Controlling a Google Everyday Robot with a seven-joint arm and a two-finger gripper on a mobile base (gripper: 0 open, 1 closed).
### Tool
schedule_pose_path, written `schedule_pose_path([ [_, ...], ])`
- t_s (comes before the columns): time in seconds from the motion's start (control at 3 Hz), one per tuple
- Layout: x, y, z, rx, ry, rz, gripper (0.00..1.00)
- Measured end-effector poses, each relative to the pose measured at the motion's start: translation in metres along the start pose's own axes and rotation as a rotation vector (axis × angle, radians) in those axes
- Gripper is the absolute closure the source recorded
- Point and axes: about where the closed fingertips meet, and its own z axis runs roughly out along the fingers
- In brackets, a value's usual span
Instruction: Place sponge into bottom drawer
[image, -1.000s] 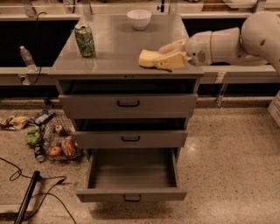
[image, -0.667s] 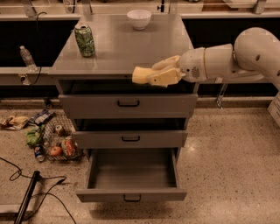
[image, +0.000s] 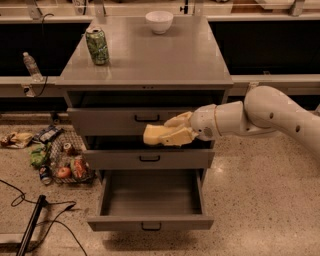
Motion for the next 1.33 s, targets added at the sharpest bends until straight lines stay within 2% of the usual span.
schedule_pose_path([
  [0.33, 0.0, 0.0, 0.0, 0.0, 0.0, 0.0, 1.0],
  [0.67, 0.015, -0.006, 0.021, -0.006, -0.011, -0.037, 1.0],
  [1.33, 0.097, -0.023, 0.105, -0.003, -0.026, -0.181, 1.0],
])
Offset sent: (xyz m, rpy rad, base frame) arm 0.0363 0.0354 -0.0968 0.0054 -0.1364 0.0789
